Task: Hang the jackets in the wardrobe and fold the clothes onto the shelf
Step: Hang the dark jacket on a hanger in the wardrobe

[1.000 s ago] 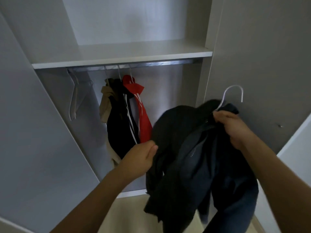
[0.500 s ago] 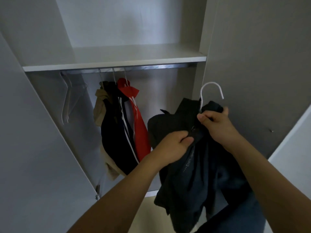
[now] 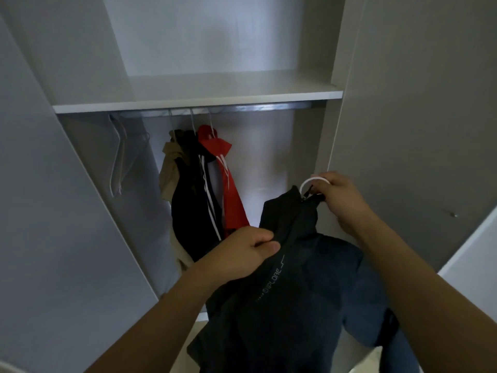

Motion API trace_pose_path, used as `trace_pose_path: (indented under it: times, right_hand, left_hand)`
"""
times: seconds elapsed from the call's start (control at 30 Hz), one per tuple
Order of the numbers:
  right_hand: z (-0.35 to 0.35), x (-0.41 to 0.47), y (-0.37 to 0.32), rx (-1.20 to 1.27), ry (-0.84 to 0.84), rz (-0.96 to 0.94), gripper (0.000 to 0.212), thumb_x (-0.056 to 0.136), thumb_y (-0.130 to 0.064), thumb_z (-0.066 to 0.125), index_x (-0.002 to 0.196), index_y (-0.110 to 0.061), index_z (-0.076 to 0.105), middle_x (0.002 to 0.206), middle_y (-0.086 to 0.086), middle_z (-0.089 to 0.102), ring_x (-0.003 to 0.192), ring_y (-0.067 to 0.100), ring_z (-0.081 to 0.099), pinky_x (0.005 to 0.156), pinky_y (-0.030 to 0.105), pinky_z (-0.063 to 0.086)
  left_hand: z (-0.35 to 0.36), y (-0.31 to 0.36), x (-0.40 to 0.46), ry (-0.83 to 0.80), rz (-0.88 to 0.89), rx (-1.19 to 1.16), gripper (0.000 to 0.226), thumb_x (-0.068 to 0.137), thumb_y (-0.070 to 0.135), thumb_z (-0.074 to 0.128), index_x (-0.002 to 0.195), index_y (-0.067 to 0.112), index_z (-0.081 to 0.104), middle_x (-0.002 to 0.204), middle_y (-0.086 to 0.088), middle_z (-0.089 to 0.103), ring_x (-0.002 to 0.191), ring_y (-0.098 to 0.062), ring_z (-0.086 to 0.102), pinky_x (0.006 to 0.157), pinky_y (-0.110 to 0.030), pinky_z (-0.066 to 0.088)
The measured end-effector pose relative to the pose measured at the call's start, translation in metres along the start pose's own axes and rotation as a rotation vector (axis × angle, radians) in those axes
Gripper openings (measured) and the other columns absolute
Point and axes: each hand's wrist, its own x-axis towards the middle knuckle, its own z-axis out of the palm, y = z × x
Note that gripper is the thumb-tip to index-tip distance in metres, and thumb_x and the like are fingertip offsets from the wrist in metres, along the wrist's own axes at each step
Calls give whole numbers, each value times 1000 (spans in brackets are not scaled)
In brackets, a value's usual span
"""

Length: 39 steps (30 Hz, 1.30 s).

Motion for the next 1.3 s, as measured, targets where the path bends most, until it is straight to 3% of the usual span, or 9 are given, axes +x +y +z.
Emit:
trace_pose_path:
  times: [0.13, 0.23, 0.4, 0.5, 0.7, 0.83, 1.03, 1.17, 1.3]
  right_hand:
    - [12, -4, -7, 157, -211, 135, 13, 84, -1, 50, 77, 5, 60, 64, 11, 49, 65, 18, 52, 64, 24, 42]
    - [22, 3, -16, 48, -163, 171, 23, 84, 0, 57, 62, -5, 57, 44, -4, 52, 52, 9, 55, 60, 19, 44]
    - [25, 25, -32, -320, -18, 17, 25, 92, -12, 51, 80, 5, 64, 69, 14, 61, 64, 25, 58, 62, 32, 44]
    - [21, 35, -40, -437, 39, -26, 30, 92, -11, 47, 66, 1, 54, 64, 14, 52, 66, 26, 52, 58, 31, 39]
    - [34, 34, -51, -354, -109, -4, 19, 89, -9, 52, 81, 5, 63, 68, 13, 54, 56, 24, 51, 48, 26, 44]
    - [37, 30, -69, -413, -219, -52, 26, 80, -14, 61, 58, -2, 57, 38, -3, 52, 32, 17, 51, 35, 18, 37]
    - [23, 42, -75, -352, -99, -114, 40, 79, -26, 66, 48, -9, 48, 39, -1, 45, 32, 11, 44, 37, 19, 36]
    - [16, 45, -61, -205, -38, -54, 39, 80, -19, 67, 50, -11, 45, 37, -6, 42, 31, 8, 38, 38, 16, 31]
    - [31, 39, -58, -297, -174, -165, 50, 82, -18, 66, 44, -15, 34, 30, -12, 27, 27, 4, 26, 33, 15, 22]
  left_hand:
    - [3, -24, -2, 52, -39, 23, 39, 97, 30, 55, 67, 6, 52, 66, -9, 52, 61, -13, 53, 73, -46, 50]
    - [5, -33, -1, 65, -75, 39, 38, 97, 30, 55, 60, 20, 50, 61, 5, 51, 60, -9, 53, 73, -40, 51]
    - [5, -30, 5, 19, -95, 135, 37, 98, 31, 53, 68, 10, 56, 61, 5, 51, 57, -5, 52, 65, -26, 46]
    - [4, -25, 10, -6, -66, 194, 37, 99, 31, 51, 65, 17, 52, 62, 6, 50, 59, -7, 50, 62, -25, 41]
    - [-18, -18, 28, -159, -214, 353, 38, 97, 33, 50, 80, 2, 64, 75, -10, 63, 72, -24, 63, 66, -30, 49]
    - [-13, -5, 51, 140, -161, 254, 51, 92, 59, 48, 80, 12, 62, 78, -2, 64, 72, -16, 62, 62, -31, 48]
    - [19, -20, 53, 302, -69, 337, 44, 102, 44, 40, 79, 11, 57, 76, -5, 61, 70, -20, 60, 70, -39, 54]
    - [30, -41, 35, 57, -170, 545, 42, 101, 47, 40, 72, 19, 50, 71, 0, 54, 70, -19, 58, 67, -32, 48]
    - [-18, -29, 49, -111, -192, 414, 22, 83, 37, 53, 71, 19, 59, 76, -2, 61, 72, -19, 61, 68, -34, 50]
